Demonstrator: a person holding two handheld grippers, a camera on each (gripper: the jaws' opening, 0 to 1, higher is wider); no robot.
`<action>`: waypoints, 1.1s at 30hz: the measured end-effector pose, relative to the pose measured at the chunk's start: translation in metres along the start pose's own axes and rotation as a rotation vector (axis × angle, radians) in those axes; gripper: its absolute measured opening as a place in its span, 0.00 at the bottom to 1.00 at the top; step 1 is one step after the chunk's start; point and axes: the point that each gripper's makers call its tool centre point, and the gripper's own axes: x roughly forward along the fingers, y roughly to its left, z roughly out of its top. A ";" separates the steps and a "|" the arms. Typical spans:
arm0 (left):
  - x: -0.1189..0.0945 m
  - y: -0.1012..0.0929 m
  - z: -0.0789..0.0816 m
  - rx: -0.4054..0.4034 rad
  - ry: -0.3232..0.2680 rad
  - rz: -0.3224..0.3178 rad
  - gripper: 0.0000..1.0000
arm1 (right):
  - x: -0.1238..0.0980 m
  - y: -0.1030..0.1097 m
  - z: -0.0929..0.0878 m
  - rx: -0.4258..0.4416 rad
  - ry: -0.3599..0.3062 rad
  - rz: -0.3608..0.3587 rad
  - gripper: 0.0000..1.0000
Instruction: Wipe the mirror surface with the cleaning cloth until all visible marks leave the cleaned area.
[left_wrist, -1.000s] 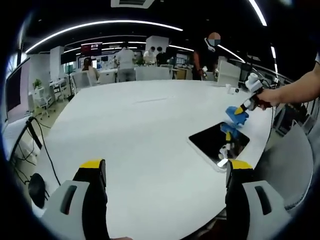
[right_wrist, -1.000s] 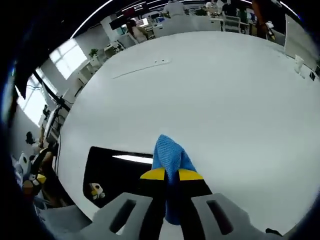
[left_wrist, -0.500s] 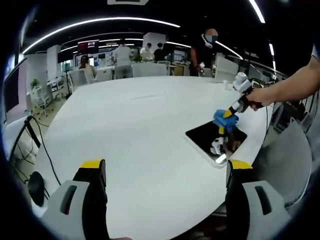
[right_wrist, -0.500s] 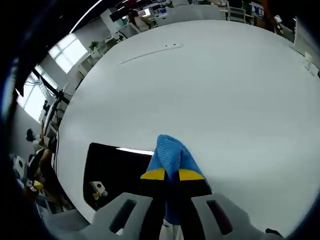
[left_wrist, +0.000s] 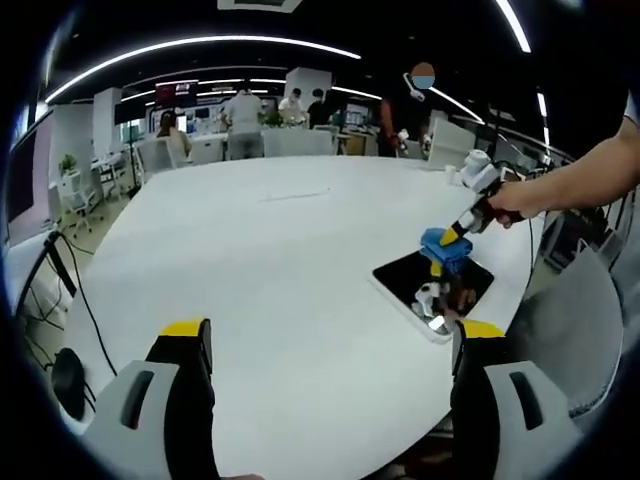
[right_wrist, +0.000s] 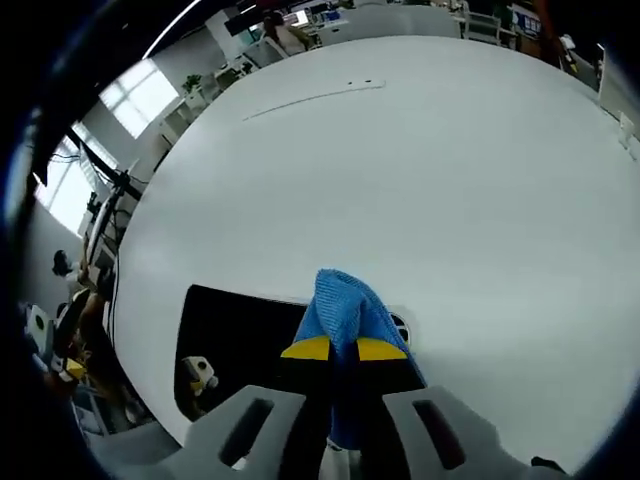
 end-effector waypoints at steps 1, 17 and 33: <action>-0.001 0.001 0.000 -0.006 0.000 -0.001 0.99 | 0.002 0.006 0.000 -0.015 0.008 0.001 0.01; -0.001 0.004 -0.005 -0.022 0.002 -0.008 0.99 | 0.025 0.080 0.003 -0.083 0.029 0.028 0.01; -0.003 0.008 -0.001 -0.029 -0.014 -0.002 0.99 | 0.039 0.138 0.005 -0.098 0.053 0.062 0.01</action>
